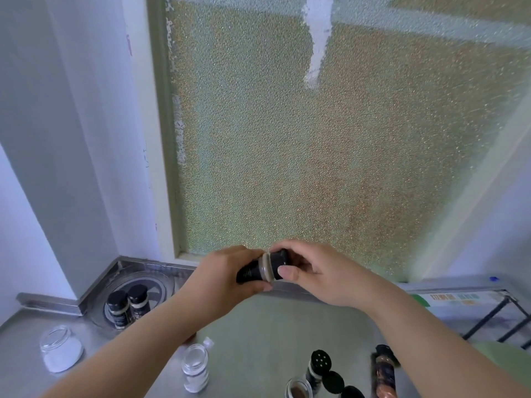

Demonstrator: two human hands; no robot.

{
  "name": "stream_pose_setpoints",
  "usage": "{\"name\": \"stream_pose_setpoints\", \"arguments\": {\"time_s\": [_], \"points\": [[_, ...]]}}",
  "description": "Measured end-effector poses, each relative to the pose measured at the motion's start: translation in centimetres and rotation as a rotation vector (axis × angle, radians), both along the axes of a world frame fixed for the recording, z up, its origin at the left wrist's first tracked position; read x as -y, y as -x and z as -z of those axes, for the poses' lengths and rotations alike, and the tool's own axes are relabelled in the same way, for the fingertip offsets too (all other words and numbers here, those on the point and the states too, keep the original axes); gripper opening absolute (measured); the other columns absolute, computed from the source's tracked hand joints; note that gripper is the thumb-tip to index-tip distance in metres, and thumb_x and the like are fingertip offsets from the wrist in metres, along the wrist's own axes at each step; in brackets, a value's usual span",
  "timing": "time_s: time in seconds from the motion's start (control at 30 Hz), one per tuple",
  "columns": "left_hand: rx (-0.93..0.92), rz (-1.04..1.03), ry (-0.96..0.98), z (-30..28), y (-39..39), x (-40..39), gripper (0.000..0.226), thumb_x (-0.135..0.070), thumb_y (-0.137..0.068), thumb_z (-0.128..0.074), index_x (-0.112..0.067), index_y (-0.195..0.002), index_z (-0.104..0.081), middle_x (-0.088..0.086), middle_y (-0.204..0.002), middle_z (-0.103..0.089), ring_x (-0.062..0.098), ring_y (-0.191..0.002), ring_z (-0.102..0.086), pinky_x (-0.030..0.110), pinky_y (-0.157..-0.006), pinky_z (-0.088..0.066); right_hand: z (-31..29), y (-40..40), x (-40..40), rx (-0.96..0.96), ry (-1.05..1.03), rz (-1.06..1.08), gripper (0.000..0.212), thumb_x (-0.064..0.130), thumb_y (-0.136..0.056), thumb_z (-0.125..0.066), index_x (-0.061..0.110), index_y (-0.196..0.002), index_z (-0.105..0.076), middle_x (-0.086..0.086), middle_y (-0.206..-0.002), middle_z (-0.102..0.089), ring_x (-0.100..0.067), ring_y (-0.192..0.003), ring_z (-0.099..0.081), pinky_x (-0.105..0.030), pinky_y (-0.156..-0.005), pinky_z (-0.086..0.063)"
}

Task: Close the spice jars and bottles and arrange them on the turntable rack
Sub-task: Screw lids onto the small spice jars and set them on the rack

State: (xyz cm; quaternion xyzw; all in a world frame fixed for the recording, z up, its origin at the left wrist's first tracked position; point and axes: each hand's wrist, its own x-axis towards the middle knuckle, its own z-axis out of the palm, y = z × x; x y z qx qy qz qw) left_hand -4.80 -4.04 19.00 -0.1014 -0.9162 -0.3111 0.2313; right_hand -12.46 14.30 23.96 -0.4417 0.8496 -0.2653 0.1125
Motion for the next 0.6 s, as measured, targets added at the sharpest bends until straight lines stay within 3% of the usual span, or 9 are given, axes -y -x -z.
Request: {"name": "stream_pose_setpoints", "arguments": {"time_s": [0.1, 0.17, 0.27, 0.4, 0.47, 0.53, 0.6], "points": [[-0.015, 0.006, 0.022, 0.0, 0.0, 0.2, 0.042, -0.054, -0.070, -0.058, -0.032, -0.106, -0.055, -0.022, -0.071, -0.047, -0.008, -0.067, -0.046, 0.018, -0.060, -0.037, 0.2, 0.0, 0.2, -0.028, 0.006, -0.006, 0.031, 0.039, -0.091, -0.050, 0.034, -0.122, -0.047, 0.013, -0.093, -0.062, -0.001, -0.066, -0.056, -0.018, -0.063, -0.044], [-0.039, -0.019, 0.020, 0.1, 0.0, 0.3, 0.044, -0.054, -0.069, -0.057, -0.031, -0.106, -0.057, -0.013, -0.073, -0.056, 0.000, -0.070, -0.048, 0.021, -0.062, -0.039, 0.3, -0.1, 0.6, -0.084, 0.004, -0.010, 0.031, 0.038, -0.092, -0.048, 0.031, -0.123, -0.046, 0.019, -0.083, -0.055, 0.008, -0.060, -0.049, -0.015, -0.056, -0.035], [-0.051, -0.051, 0.044, 0.6, 0.1, 0.3, 0.046, -0.052, -0.069, -0.057, -0.027, -0.108, -0.058, -0.004, -0.079, -0.064, 0.008, -0.076, -0.050, 0.021, -0.064, -0.039, 0.8, -0.2, 1.0, -0.090, 0.016, -0.006, 0.034, 0.037, -0.093, -0.047, 0.030, -0.126, -0.044, 0.013, -0.098, -0.058, 0.009, -0.065, -0.048, -0.013, -0.062, -0.035], [-0.035, -0.114, 0.044, 1.4, 0.1, 0.8, 0.050, -0.052, -0.066, -0.059, -0.022, -0.105, -0.060, -0.003, -0.085, -0.067, 0.009, -0.076, -0.056, 0.013, -0.060, -0.037, 1.5, -0.5, 1.2, -0.003, 0.062, 0.000, 0.055, 0.039, -0.087, -0.058, 0.036, -0.137, -0.034, 0.014, -0.128, -0.051, -0.001, -0.095, -0.060, -0.017, -0.084, -0.045], [-0.036, -0.160, 0.048, 1.6, -0.2, 1.0, 0.054, -0.054, -0.066, -0.056, -0.019, -0.107, -0.061, -0.001, -0.087, -0.067, 0.016, -0.077, -0.060, 0.014, -0.063, -0.038, 1.9, -0.6, 1.6, -0.005, 0.085, 0.004, 0.059, 0.039, -0.083, -0.064, 0.039, -0.135, -0.036, 0.017, -0.126, -0.050, 0.001, -0.097, -0.059, -0.016, -0.087, -0.045], [-0.045, -0.185, 0.113, 2.0, -0.7, 1.1, 0.057, -0.055, -0.068, -0.052, -0.018, -0.110, -0.060, 0.000, -0.086, -0.067, 0.018, -0.076, -0.061, 0.018, -0.064, -0.040, 2.4, -0.7, 2.4, -0.065, 0.101, 0.005, 0.049, 0.037, -0.084, -0.063, 0.035, -0.129, -0.043, 0.014, -0.121, -0.055, 0.000, -0.100, -0.056, -0.017, -0.089, -0.044], [-0.042, -0.194, 0.142, 2.7, -1.3, 1.5, 0.055, -0.053, -0.070, -0.050, -0.017, -0.111, -0.061, 0.000, -0.082, -0.067, 0.019, -0.072, -0.062, 0.020, -0.063, -0.042, 3.3, -0.9, 3.4, -0.098, 0.094, -0.011, 0.038, 0.037, -0.087, -0.058, 0.032, -0.122, -0.047, 0.009, -0.110, -0.057, -0.002, -0.094, -0.055, -0.017, -0.082, -0.044]]}}
